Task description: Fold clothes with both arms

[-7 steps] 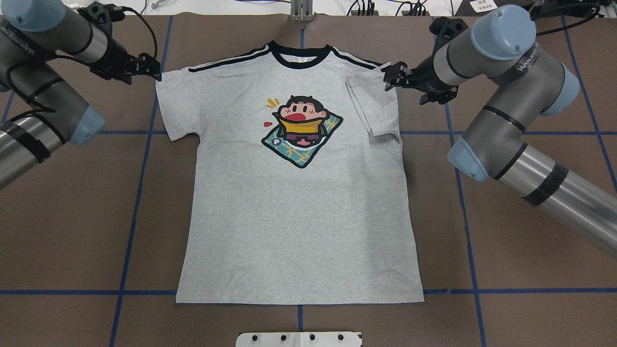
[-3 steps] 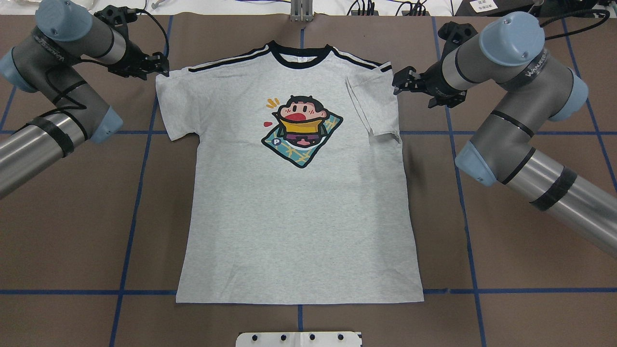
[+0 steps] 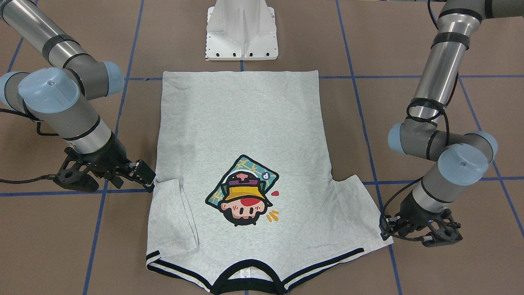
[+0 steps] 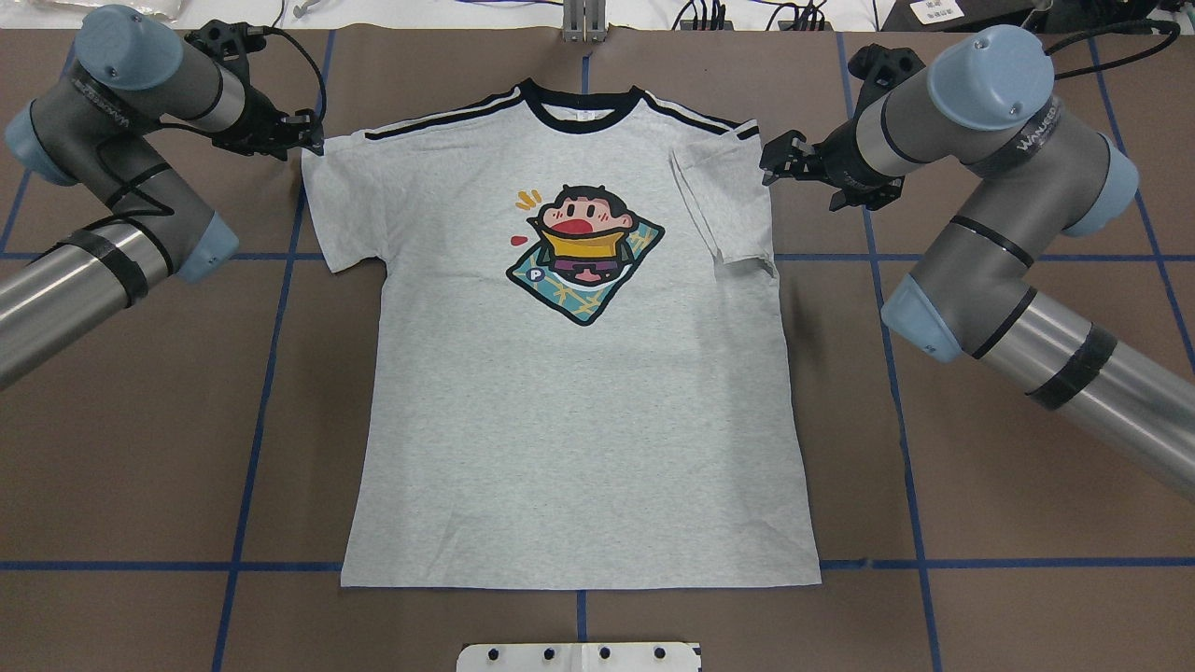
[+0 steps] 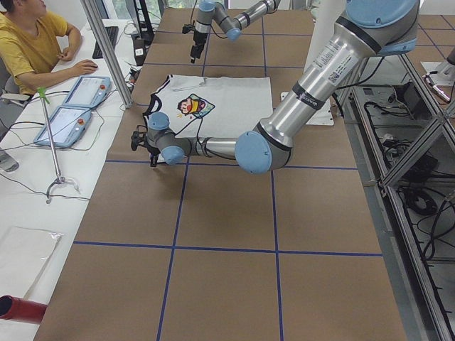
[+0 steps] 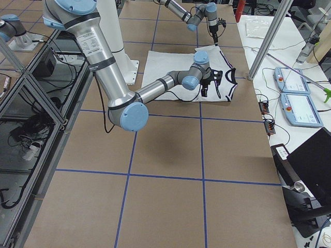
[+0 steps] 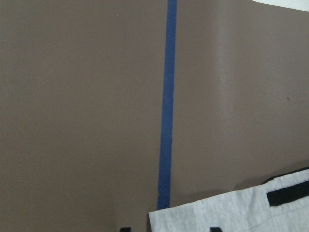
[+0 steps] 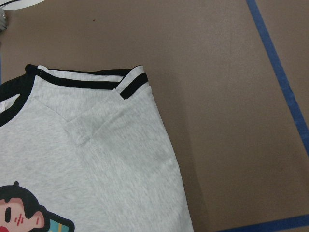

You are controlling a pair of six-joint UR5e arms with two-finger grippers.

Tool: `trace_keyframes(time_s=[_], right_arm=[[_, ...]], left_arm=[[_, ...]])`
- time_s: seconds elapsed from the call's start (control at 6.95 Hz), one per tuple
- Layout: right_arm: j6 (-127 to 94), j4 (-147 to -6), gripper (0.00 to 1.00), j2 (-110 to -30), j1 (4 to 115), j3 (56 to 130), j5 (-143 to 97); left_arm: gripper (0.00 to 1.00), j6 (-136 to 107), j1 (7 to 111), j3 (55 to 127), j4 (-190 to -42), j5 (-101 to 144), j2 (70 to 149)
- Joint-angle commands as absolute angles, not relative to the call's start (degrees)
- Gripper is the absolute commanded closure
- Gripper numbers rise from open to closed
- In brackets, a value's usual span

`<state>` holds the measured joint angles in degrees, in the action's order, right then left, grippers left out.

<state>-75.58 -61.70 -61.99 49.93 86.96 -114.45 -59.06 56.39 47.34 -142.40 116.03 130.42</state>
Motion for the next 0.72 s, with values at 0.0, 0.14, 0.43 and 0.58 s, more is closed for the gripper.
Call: trace_keyframes(time_s=[0.0,0.14,0.43,0.58], right_arm=[[-75.6,-61.7,0.00,-62.0,49.9,86.9,-114.5],[-75.6,-61.7,0.00,-62.0,49.9,86.9,-114.5],[-75.6,-61.7,0.00,-61.9,49.9,86.9,-114.5],[-75.6,-61.6,0.00,-61.9,49.8,86.8,-114.5]], left_arm=[[0.53,-59.1,56.2,46.6,-142.9,116.0,130.8],[0.64,-59.1,56.1,46.6,-143.0,116.0,131.0],[1.00,-59.1,56.1,46.6,-142.9,115.9,131.0],[1.00,-59.0,56.0,46.6,-142.9,115.9,131.0]])
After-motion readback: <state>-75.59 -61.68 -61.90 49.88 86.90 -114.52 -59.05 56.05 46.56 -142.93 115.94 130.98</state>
